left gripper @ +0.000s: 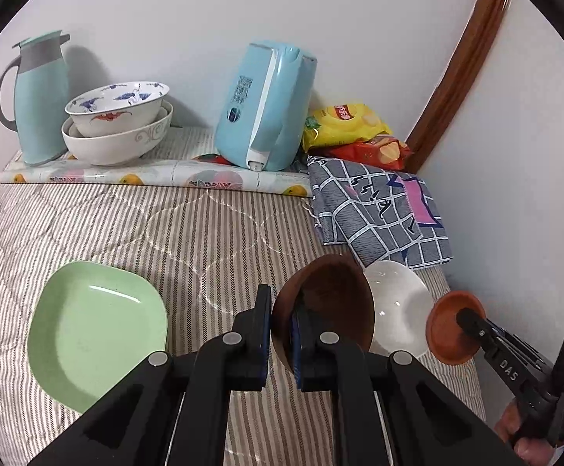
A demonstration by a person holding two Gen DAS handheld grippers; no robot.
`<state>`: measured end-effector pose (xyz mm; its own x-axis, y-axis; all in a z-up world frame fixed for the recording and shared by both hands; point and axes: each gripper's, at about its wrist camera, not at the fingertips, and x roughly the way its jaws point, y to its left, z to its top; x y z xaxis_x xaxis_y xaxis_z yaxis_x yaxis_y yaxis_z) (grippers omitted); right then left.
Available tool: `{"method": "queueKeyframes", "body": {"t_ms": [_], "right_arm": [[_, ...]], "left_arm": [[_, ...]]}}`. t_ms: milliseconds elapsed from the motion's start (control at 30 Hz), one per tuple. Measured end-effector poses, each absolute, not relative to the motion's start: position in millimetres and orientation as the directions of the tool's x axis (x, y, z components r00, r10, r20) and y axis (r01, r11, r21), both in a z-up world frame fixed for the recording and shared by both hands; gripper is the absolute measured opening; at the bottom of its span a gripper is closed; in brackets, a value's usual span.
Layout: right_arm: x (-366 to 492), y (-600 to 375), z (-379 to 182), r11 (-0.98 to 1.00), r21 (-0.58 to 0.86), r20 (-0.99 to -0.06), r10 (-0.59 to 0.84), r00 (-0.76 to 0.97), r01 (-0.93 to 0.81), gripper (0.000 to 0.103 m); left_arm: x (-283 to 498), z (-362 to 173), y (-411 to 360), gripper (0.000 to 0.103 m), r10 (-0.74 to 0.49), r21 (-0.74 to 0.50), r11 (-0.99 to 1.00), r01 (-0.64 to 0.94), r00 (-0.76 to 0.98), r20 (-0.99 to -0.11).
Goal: Organize plates and bowls
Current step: 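Lower the right gripper's brown bowl into the white bowl and open it while the left gripper holds its bowl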
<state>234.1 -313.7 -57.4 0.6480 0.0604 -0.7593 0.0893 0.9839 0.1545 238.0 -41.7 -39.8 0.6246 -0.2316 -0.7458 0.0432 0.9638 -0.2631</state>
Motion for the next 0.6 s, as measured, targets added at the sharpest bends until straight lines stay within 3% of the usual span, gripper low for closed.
{"method": "queueKeyframes", "body": {"t_ms": [600], "right_arm": [[283.5,-296.2,-108.1,0.992,0.109,-0.821,0.058,0.568,0.056,0.009]], "left_arm": [[268.5,-67.2,-45.0,0.009,-0.217,-0.261,0.965,0.016,0.604,-0.767]]}}
